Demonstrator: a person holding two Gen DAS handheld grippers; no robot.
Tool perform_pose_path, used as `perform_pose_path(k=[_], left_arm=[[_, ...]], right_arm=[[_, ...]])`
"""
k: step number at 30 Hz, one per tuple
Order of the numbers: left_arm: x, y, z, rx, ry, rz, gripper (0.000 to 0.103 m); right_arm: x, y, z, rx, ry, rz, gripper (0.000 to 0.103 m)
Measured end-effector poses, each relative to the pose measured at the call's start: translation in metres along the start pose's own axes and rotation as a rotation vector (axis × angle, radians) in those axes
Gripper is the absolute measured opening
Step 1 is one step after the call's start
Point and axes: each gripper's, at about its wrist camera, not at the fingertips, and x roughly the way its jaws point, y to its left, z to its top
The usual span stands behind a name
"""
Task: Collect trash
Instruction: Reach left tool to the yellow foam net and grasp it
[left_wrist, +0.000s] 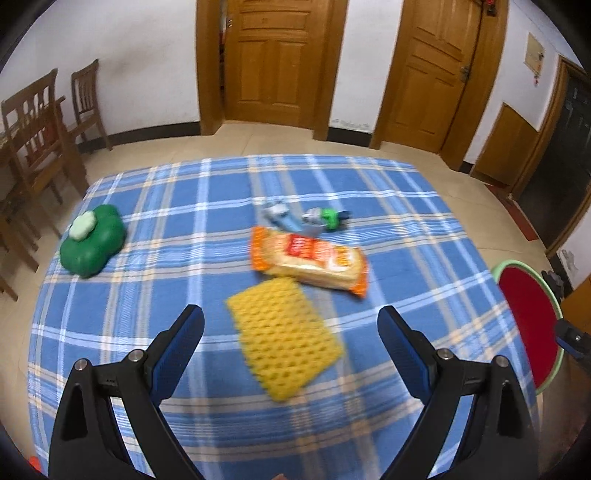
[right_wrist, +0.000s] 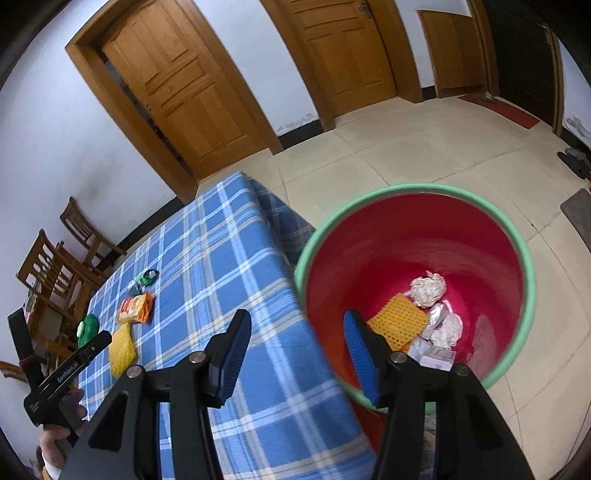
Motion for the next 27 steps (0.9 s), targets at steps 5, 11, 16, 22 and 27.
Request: perform_pose_path(k=[5, 11, 16, 22, 27], left_arm=[[0.011, 0.017, -0.003, -0.030, 0.023, 0.021, 0.094], [0.026, 0.028, -0.009, -0.068, 0.063, 0.014, 0.088], [0.034, 0.028, -0.015, -0.085, 0.090, -0.025, 0.083], [0.032, 0.026, -0.016, -0.091, 0.068, -0.039, 0.074], [0.030, 0.024, -0.016, -0.083, 0.051, -0.099, 0.044]], right_arm=[[0.006, 0.018, 0.002, -0.031, 0.007, 0.012, 0.058], [0.011, 0.036, 0.004, -0.059, 0.018, 0.022, 0.058], [0.021, 0.048, 0.005, -0.081, 0.038, 0.032, 0.059], [0.034, 0.071, 0.003, -0.121, 0.076, 0.062, 0.059], [0.045, 0.097, 0.002, -0.177, 0.101, 0.094, 0.059]])
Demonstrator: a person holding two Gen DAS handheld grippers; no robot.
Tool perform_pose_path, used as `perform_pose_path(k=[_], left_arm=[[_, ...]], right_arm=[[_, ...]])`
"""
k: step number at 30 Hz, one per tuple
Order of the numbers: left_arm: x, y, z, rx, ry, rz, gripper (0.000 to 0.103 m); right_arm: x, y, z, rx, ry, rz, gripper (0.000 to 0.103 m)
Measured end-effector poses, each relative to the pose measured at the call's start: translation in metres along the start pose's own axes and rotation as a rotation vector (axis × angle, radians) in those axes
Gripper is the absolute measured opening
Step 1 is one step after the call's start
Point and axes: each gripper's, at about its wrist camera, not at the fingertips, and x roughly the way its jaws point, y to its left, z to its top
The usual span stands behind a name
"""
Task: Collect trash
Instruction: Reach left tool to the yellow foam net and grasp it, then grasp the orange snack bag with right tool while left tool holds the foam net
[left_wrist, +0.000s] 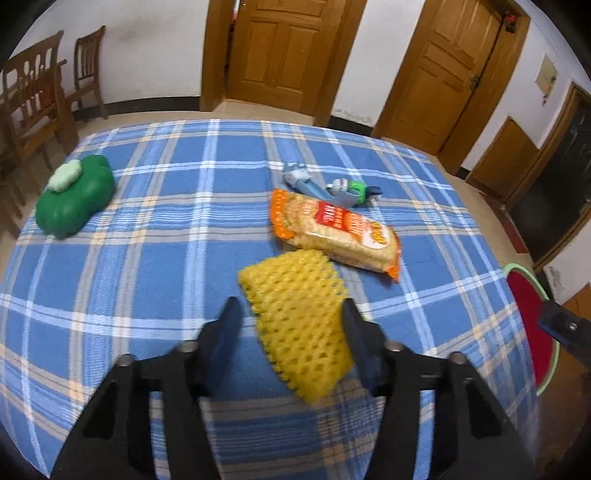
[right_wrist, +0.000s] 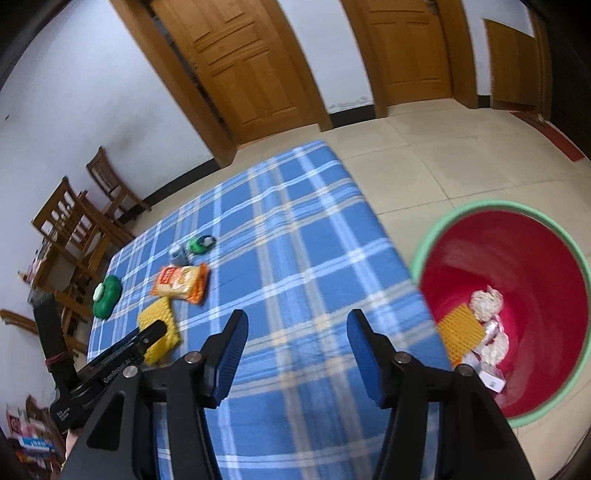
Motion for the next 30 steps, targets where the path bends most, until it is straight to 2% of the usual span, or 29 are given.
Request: perform_pose_path(k=[6, 11, 14, 22, 30], left_arm=[[-0.004, -0.001, 0.000, -0.010, -0.014, -0.066, 0.014], [-0.013, 0.012, 0.001, -0.044, -0.027, -0.094, 0.012], [-0.020, 0.024, 0.004, -0.066, -0.040, -0.082, 0.011], [-0.042, 0.061, 0.011, -0.107, -0.100, 0.018, 0.011], [-0.052, 0.093, 0.011, -0.111, -0.140, 0.071, 0.011]], right_arm=[[0.018, 0.027, 0.006, -0.058, 0.024, 0.029, 0.059], [0.035, 0.046, 0.008, -0.104, 0.048, 0.053, 0.060], [0.048, 0.056, 0.009, -0.125, 0.063, 0.078, 0.060], [0.083, 0.086, 0.008, -0.167, 0.096, 0.129, 0.065], [0.111, 0.117, 0.016, -0.242, 0.064, 0.085, 0.072]])
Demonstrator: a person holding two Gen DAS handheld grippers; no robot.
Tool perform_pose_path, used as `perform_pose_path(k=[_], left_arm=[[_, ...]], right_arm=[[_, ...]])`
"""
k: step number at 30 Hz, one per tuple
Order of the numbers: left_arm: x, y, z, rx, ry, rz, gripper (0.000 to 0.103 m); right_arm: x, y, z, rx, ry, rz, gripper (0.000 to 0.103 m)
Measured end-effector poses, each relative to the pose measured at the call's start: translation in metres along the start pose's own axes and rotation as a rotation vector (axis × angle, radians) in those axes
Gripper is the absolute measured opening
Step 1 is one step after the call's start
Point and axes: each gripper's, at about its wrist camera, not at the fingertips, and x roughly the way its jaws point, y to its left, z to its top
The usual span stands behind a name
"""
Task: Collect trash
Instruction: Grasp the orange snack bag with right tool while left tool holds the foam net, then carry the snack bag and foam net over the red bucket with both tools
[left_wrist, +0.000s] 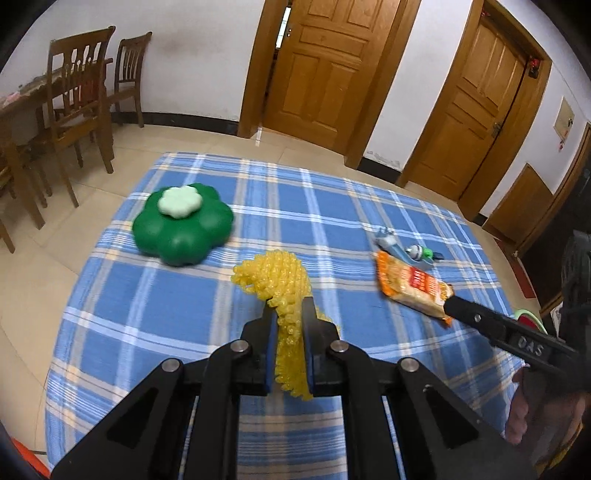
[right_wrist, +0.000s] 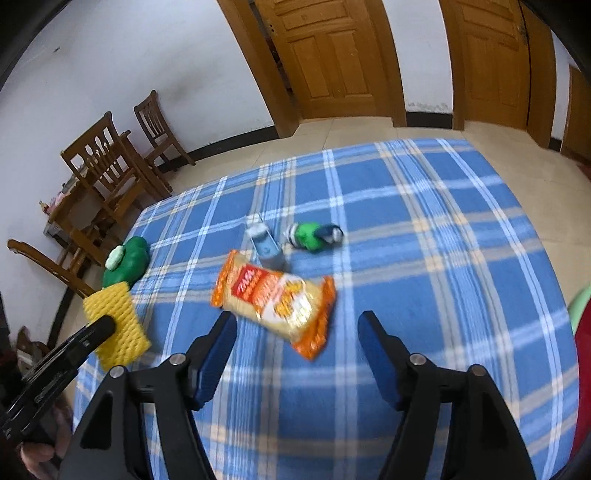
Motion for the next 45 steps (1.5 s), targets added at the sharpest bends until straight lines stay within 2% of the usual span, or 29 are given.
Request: perform_pose_path(k=[5, 17, 21, 27, 30, 33, 34, 36, 41, 45], left_arm=[[0.002, 0.015, -0.001, -0.022, -0.008, -0.009, 0.011], [0.003, 0.020, -0.007, -0.029, -0.006, -0.060, 0.011], [0.000, 0.021, -0.009, -0.022, -0.013, -0.057, 0.011], [-0.003, 0.023, -0.011, -0.031, -0.009, -0.061, 0.011], [-0.003, 0.022, -0.012, -0.029, -0.007, -0.064, 0.011], [-0.003, 0.021, -0.013, -0.030, -0.005, -0.064, 0.011], [-0.004, 0.020, -0.013, -0.030, -0.004, -0.063, 0.011], [-0.005, 0.019, -0.014, -0.032, -0.002, -0.062, 0.011], [-0.010, 0.012, -0.017, -0.043, 0.001, -0.049, 0.011], [-0.016, -0.002, -0.016, -0.041, 0.000, -0.050, 0.011]], right_arm=[[0.014, 0.013, 0.008, -0.091, 0.005, -0.034, 0.073], [0.017, 0.029, -0.010, -0.140, 0.083, 0.085, 0.073], [0.014, 0.042, -0.020, -0.175, 0.096, 0.092, 0.072], [0.012, 0.049, -0.016, -0.194, 0.039, -0.007, 0.072], [0.019, 0.051, -0.013, -0.200, 0.040, -0.025, 0.072], [0.026, 0.052, -0.012, -0.208, 0.047, -0.036, 0.061], [0.026, 0.053, -0.013, -0.219, 0.034, -0.050, 0.052], [0.026, 0.056, -0.015, -0.228, 0.028, -0.042, 0.045], [0.012, 0.051, -0.022, -0.211, 0.020, 0.013, 0.043], [-0.015, 0.038, -0.027, -0.185, -0.012, 0.044, 0.043]])
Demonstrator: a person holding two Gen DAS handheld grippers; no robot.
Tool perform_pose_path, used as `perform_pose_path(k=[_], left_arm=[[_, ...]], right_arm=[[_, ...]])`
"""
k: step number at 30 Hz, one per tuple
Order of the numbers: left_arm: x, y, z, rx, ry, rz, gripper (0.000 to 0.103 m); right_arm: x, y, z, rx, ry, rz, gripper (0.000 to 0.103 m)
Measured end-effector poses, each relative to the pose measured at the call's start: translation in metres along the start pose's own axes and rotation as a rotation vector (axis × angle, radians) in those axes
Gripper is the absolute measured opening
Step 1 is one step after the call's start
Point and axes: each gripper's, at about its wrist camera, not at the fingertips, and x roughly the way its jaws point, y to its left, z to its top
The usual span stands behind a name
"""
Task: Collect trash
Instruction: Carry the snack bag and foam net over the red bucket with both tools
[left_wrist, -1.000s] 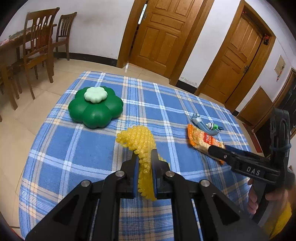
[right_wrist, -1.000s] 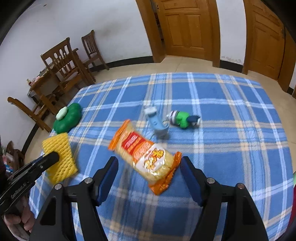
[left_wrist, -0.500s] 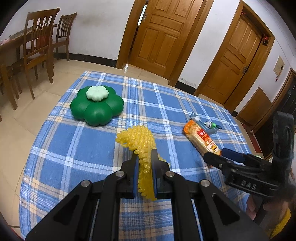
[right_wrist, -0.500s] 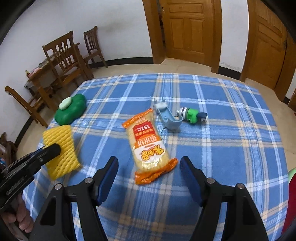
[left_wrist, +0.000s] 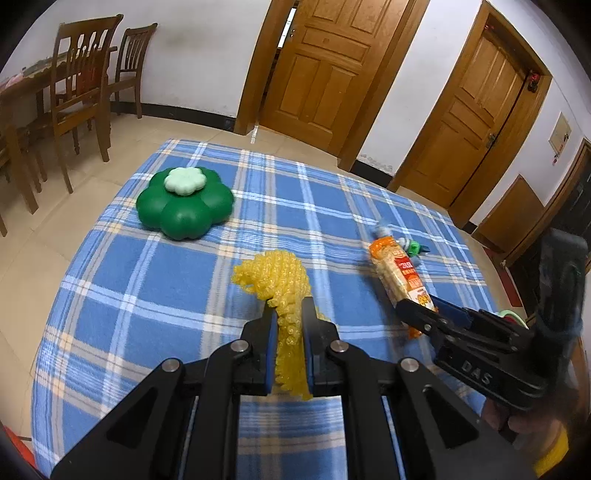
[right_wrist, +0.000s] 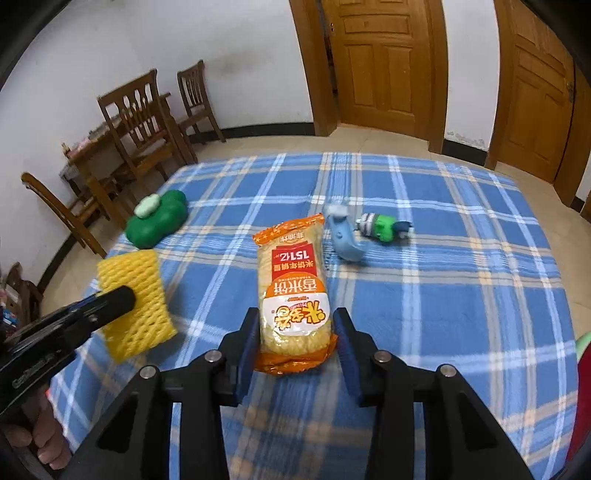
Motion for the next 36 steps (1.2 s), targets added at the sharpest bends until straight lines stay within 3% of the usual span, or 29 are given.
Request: perform_pose_path(k=[9, 26, 36], left_arm=[[-0.012, -0.053, -0.001, 0.076, -0.007, -0.046, 0.011], [-0.019, -0.145, -0.005, 0.184, 0.032, -0.201, 0.011], [-0.010, -0.213, -0.016, 0.254, 0.100, -0.306, 0.011]], right_arm=[[-0.066, -0.038, -0.019, 0.133, -0.077, 0.003, 0.043], [-0.166, -0.142, -0.064, 0.377, -0.175, -0.199, 0.043], [-0.196, -0.191, -0.097, 0.466, -0.181, -0.285, 0.043]])
